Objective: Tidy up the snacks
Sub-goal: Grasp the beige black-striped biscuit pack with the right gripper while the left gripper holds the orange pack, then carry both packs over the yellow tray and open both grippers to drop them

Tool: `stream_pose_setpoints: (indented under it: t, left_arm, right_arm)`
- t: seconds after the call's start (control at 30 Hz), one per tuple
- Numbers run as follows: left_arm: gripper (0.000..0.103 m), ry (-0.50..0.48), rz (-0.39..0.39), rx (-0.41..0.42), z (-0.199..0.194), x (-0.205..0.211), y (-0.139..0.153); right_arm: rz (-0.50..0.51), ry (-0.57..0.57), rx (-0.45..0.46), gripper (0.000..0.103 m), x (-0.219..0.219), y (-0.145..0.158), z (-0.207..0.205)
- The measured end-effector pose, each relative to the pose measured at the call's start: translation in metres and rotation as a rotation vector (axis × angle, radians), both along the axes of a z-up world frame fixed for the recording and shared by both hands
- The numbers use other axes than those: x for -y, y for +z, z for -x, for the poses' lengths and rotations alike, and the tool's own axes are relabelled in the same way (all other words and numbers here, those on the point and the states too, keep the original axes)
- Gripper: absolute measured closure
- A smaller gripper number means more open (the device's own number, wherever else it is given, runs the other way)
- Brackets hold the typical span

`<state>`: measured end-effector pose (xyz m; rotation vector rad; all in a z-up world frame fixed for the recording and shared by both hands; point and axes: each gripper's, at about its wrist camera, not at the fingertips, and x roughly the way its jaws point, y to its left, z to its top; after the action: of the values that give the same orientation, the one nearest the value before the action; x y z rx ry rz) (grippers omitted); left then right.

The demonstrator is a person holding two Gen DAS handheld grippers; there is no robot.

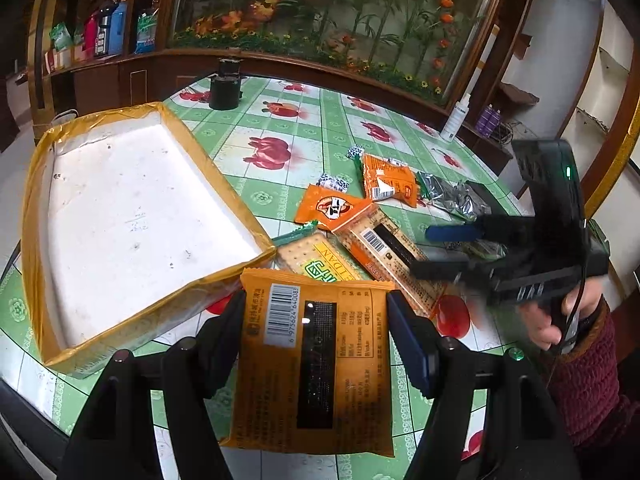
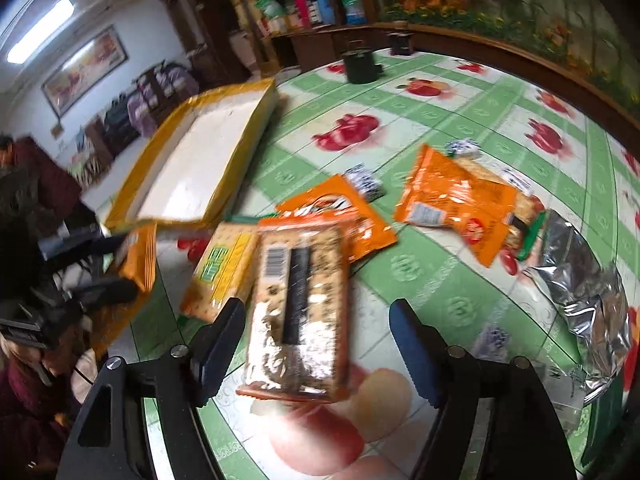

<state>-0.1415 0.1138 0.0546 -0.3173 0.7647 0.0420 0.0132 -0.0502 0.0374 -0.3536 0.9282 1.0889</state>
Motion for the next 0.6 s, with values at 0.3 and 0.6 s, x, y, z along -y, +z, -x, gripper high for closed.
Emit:
stream_pose_setpoints:
  t: [0.3, 0.6]
  left_arm:
    - [0.034, 0.032, -0.004, 0.005, 0.014, -0.002, 0.004]
    - [0.034, 0.06, 0.013, 0.053, 0.015, -0.02, 0.018]
  right_arm:
    - [0.168, -0.017, 0.146, 0.045, -0.026, -0.024, 0.028]
    - [0.078, -0.097, 0.073, 0.045, -0.011, -0.014, 0.013]
